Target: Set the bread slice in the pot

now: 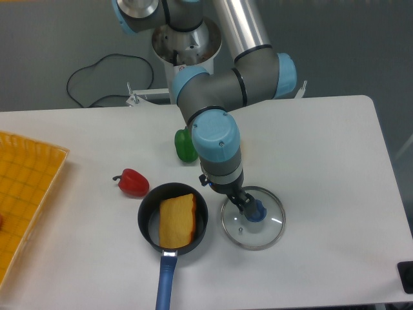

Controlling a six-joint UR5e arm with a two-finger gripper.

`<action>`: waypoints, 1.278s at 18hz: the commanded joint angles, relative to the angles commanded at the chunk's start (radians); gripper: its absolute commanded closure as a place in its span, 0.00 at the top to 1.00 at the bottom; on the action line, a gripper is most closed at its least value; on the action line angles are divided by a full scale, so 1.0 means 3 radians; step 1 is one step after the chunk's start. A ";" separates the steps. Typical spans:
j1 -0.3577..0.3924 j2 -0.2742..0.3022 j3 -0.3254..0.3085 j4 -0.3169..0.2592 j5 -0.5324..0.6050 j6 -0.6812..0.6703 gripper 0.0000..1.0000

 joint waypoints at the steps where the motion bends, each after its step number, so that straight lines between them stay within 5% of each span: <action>1: 0.0010 0.0000 0.0000 0.0000 0.0000 0.0000 1.00; 23: 0.0010 -0.0010 0.0026 0.0005 -0.0005 -0.0138 1.00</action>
